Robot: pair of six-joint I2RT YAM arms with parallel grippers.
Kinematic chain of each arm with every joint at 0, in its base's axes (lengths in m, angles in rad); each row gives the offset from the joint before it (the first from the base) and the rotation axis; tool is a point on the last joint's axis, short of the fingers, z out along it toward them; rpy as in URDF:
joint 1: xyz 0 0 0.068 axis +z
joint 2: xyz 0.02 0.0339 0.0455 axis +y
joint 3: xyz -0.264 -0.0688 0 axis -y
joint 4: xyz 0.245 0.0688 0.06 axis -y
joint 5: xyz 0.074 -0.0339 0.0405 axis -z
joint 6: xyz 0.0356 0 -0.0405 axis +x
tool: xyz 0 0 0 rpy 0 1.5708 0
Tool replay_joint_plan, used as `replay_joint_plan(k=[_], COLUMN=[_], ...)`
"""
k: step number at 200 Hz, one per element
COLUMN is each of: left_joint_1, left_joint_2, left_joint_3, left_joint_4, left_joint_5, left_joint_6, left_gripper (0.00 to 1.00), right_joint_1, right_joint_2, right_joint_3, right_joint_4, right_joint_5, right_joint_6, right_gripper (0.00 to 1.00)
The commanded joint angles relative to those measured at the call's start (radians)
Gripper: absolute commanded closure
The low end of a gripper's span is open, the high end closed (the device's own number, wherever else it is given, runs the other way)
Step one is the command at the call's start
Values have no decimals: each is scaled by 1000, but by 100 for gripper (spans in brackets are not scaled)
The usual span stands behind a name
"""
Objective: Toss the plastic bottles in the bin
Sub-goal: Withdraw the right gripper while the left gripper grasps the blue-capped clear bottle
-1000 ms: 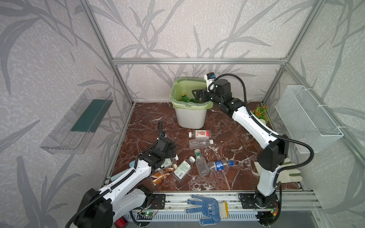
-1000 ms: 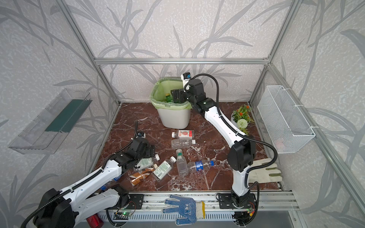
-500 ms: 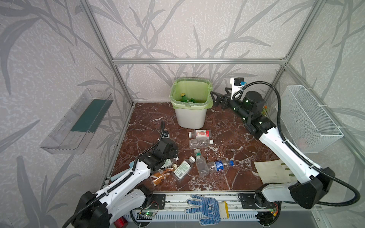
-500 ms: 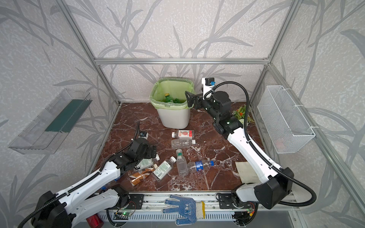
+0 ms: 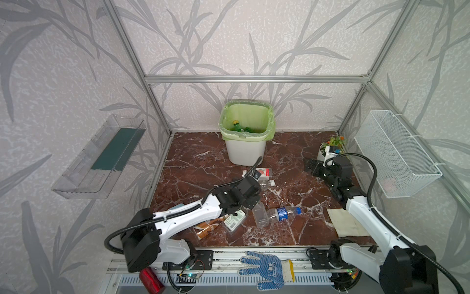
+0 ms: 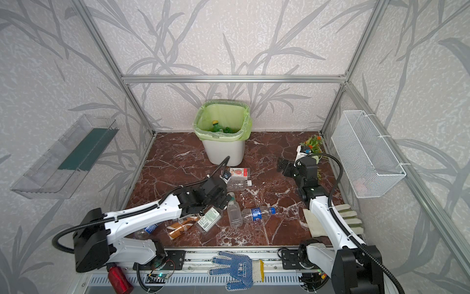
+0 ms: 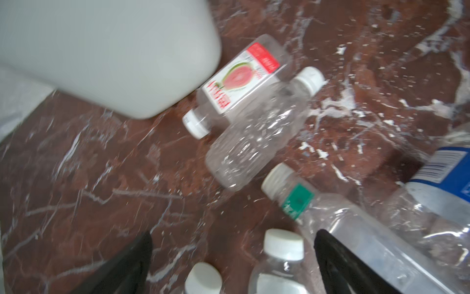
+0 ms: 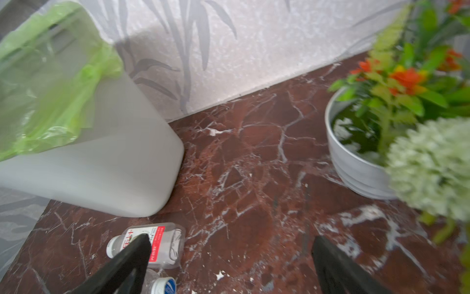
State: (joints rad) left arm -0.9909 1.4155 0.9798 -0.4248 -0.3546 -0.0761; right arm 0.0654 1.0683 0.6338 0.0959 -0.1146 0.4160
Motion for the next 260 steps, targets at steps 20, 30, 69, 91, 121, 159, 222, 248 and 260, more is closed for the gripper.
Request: replay_joint_plan(k=[20,30,69,91,121,159,222,248,260], left_joint_1=[-103,-118,-164,-168,-180,-181,-180,-174,-168], left_joint_2=[247,310,468,515,604,671,711,631,581], left_joint_3=[258,327,504,552,627,668,701,673,665], left_joint_4=[-167,-213,-318,-345,-407,-414,-415,-352,-320], left_joint_5=[135,167,241,317,338,365,338,323,300], left_joint_6=[169,193,243,256,266,273,272,255,239], left_gripper=[1,2,5,6,14,19,53,57,59], right_joint_1=[-73,-80,-103,-113,-123,-139,-148,-151,-151], right_joint_2=[-50,-57,-63,-55,-41,-26,-16,-16,-16], right_joint_3=[-125,-151,-213,-218,-218,-224,-229,-225,-224], right_joint_4=[30,36,57,60,71,77,88,88,88], right_joint_5=[-86,-92,-96,-103,-115,-122,-132,-131,-133], right_joint_6=[27,24,23,15,9,6,6,6,6], right_gripper=[1,1,1,1,1,1,1,1,1])
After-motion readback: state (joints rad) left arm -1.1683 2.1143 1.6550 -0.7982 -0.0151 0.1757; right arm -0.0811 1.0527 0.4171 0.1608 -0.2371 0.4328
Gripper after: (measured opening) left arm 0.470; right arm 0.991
